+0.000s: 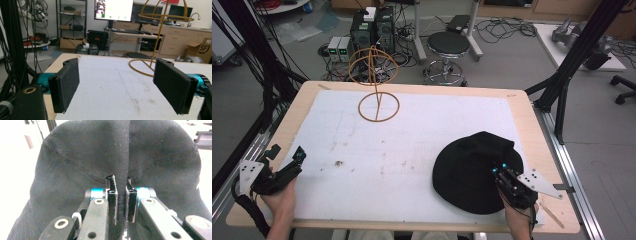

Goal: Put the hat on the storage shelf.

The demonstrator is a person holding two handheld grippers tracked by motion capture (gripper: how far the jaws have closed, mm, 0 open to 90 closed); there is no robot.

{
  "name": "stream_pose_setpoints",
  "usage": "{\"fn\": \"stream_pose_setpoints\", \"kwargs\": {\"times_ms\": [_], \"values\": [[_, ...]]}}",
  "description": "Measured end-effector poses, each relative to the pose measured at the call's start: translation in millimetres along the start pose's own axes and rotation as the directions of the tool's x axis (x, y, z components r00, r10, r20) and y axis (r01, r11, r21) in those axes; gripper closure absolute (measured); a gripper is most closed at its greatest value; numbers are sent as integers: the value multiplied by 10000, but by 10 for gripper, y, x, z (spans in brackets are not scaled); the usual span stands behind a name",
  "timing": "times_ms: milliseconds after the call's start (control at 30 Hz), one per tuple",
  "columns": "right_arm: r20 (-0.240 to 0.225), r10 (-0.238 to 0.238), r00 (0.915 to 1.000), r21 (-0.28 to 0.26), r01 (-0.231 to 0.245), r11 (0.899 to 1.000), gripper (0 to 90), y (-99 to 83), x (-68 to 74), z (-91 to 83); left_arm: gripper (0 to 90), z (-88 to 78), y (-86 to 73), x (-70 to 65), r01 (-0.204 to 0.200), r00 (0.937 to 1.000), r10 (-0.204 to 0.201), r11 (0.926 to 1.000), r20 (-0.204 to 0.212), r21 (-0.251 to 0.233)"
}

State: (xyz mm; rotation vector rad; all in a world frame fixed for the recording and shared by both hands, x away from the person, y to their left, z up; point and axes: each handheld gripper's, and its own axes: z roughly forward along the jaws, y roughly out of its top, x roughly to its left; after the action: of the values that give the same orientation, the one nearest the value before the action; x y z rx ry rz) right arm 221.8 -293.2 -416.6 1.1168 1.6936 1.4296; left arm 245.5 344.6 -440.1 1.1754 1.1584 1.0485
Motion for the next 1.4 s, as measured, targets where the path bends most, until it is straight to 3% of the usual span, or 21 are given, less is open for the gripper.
{"fn": "stream_pose_setpoints", "kwargs": {"times_ms": [133, 533, 733, 867, 1033, 1133, 1400], "values": [[-234, 235, 9995, -346, -243, 9991, 852, 63, 21, 55, 213, 41, -2, -9, -4, 9999, 4, 10000, 107, 34], [-496, 127, 9987, -973, -175, 9951, 850, 268, 41, 240, 214, 62, -8, 11, 339, 9993, -339, 9994, 159, 48], [-592, 596, 9965, -1590, -684, 9849, 850, 423, 2, 287, 214, 68, 10, 1, 305, 9995, -305, 9995, 115, -42], [-628, 544, 9965, -1897, -654, 9797, 850, 580, 31, 322, 213, 65, 9, 10, 371, 9993, -371, 9993, 103, -39], [-742, 547, 9957, -2103, -692, 9752, 850, 696, 75, 346, 214, 77, 5, 22, 544, 9984, -543, 9985, 129, -47], [-686, 517, 9963, -2188, -656, 9736, 845, 776, 107, 407, 214, 99, 0, 3, 442, 9989, -442, 9990, 149, -6], [-663, 970, 9931, -2286, -1098, 9673, 845, 855, 129, 570, 213, 172, -13, -79, 280, 9989, -282, 9996, 386, 52]]}}
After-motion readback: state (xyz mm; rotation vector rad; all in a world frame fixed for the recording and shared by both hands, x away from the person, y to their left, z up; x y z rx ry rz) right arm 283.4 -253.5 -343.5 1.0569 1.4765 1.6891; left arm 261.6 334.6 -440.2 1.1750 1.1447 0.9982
